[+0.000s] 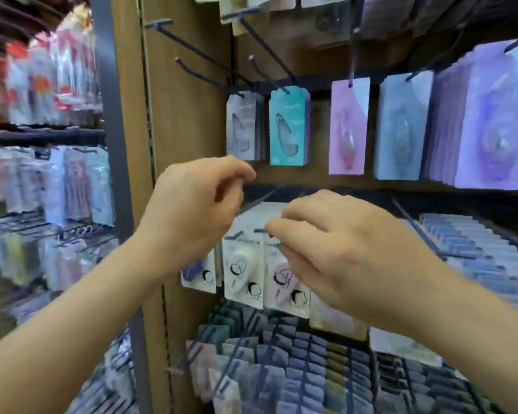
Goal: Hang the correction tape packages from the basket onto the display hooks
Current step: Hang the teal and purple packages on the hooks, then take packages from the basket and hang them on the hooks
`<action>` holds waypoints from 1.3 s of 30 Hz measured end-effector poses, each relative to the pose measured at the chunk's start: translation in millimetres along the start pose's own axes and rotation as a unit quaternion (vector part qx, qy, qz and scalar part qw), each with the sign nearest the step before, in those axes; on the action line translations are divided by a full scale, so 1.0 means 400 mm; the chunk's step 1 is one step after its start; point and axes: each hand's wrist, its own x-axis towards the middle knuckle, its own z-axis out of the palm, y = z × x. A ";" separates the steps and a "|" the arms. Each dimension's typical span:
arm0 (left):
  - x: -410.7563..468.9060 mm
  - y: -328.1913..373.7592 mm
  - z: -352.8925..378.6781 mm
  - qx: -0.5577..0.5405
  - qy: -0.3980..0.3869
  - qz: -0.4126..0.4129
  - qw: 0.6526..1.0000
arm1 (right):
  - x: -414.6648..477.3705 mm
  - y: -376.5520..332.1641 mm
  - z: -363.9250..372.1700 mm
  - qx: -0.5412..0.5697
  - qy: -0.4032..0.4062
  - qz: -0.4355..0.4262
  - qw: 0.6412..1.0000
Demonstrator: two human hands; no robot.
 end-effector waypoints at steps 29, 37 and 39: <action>-1.759 0.089 -0.381 0.079 -0.472 -0.660 0.579 | -0.709 -1.212 0.607 0.515 -0.570 0.357 0.532; -2.174 -0.063 -0.161 -0.023 -0.503 -0.686 0.526 | -0.885 -1.521 0.898 0.478 -0.590 0.453 0.467; -2.316 -0.084 -0.052 -0.045 -0.501 -0.692 0.519 | -0.957 -1.607 1.030 0.464 -0.601 0.453 0.467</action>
